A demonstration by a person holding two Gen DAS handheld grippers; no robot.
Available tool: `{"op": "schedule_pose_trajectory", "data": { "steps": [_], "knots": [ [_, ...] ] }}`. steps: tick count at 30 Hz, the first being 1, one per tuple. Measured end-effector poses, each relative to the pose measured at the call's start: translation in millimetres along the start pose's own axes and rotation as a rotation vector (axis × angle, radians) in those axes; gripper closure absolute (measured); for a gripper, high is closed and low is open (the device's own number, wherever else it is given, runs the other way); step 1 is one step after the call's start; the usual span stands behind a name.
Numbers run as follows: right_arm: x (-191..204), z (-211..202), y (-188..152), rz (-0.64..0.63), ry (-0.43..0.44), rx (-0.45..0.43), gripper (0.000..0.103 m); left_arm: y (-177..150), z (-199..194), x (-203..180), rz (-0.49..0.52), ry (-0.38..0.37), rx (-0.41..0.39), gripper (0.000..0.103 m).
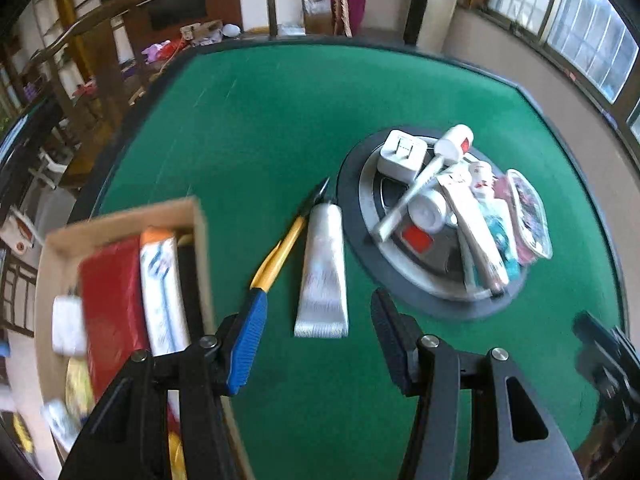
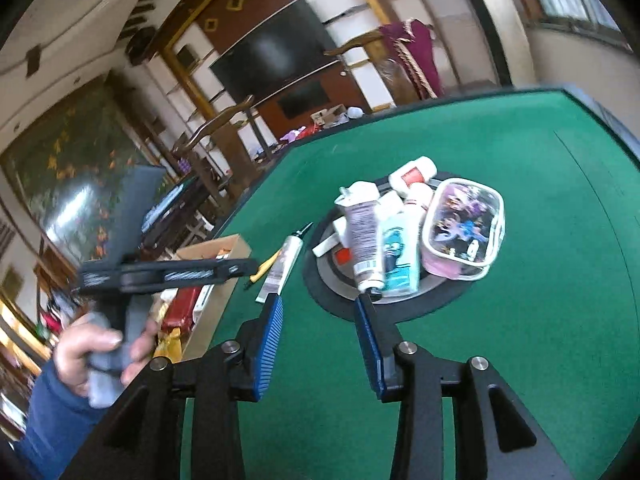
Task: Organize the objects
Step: 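Return both tools to the pile and grasp the L'Occitane tube with the left tool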
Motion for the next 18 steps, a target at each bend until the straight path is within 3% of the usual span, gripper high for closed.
{"op": "schedule_pose_trajectory", "data": {
  "steps": [3, 11, 15, 18],
  "knots": [
    [-1.6, -7.6, 6.7, 0.012, 0.002, -0.024, 0.062, 13.5, 23.7, 2.8, 0.015, 0.032, 0.051, 0.050],
    [-4.6, -6.9, 7.5, 0.023, -0.001, -0.022, 0.062, 28.5, 58.6, 0.5, -0.005, -0.016, 0.082, 0.051],
    [-11.9, -6.8, 10.7, 0.045, -0.015, -0.030, 0.062, 35.7, 63.3, -1.2, 0.026, 0.017, 0.061, 0.078],
    [-16.0, -6.2, 11.3, 0.056, -0.022, -0.034, 0.062, 39.0, 65.9, -4.3, 0.025, -0.004, 0.047, 0.078]
  ]
}}
Point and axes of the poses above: each gripper's, at about its wrist camera, not at the fingertips, and z roughly the way its jaws point, x to its left, y to its top, the point moved 8 cm from there along z, roughly the way its jaws point, and after that the axes turned 12 degrees about z, right-handed, at the moved point
